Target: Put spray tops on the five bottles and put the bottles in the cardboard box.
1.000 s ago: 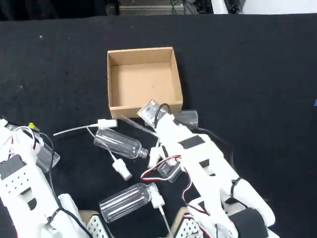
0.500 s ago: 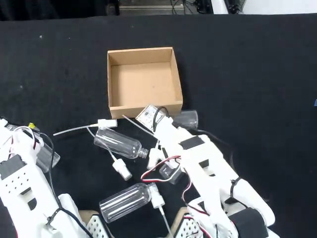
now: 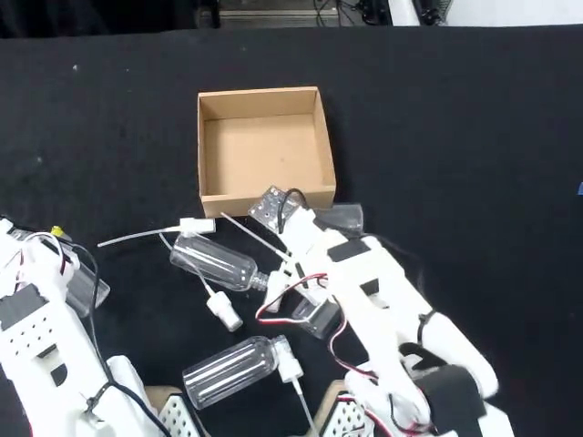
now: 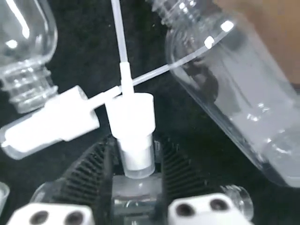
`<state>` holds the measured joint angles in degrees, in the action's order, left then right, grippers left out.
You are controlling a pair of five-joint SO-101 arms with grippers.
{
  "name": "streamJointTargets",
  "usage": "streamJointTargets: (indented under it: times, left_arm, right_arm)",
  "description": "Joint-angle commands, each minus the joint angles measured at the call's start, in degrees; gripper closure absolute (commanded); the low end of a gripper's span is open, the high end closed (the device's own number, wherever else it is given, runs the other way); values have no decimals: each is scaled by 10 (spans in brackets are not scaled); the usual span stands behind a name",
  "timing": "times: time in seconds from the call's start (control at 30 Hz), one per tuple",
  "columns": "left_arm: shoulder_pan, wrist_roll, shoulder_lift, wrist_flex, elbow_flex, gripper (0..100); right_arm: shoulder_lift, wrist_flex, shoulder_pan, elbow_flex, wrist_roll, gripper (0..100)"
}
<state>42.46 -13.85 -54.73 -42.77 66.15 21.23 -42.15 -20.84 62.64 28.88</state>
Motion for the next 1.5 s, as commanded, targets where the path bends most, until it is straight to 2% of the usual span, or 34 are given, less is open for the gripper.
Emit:
streamJointTargets:
  times: [0.0,0.2,0.33,0.47,0.63,0.8,0.9,1.0,1.1,1.2,1.3,1.37,1.47]
  left_arm:
    - [5,-3,-16,6,-4,954]
    - [4,-3,-16,7,-4,954]
    - [4,-3,-16,6,-4,954]
    - [4,-3,-16,6,-1,954]
    - [3,-3,-16,8,-1,954]
    - [4,-3,-16,9,-1,954]
    - [4,-4,-16,8,-1,954]
    - [4,-4,-16,8,-1,954]
    - [4,-4,-16,9,-1,954]
    - [3,-4,-16,10,-1,954]
    - [4,-4,-16,10,-1,954]
    - [4,-4,-16,9,-1,954]
    - [4,-4,-16,10,-1,954]
  right_arm:
    - [93,-139,22,-90,4,973]
    - [136,-411,64,-258,26,973]
    - [136,-501,159,-347,72,975]
    - [135,-462,338,-355,74,975]
    - [134,-365,539,-278,70,976]
    - [74,-232,651,-196,-26,973]
    - [13,-213,665,-188,-117,968]
    - [-33,-212,663,-189,-207,894]
    - [-44,-224,621,-190,-226,805]
    - [-33,-262,567,-193,-190,759]
    - [-8,-278,539,-209,-156,758]
    - [13,-287,539,-224,-89,758]
    - [42,-303,564,-242,101,756]
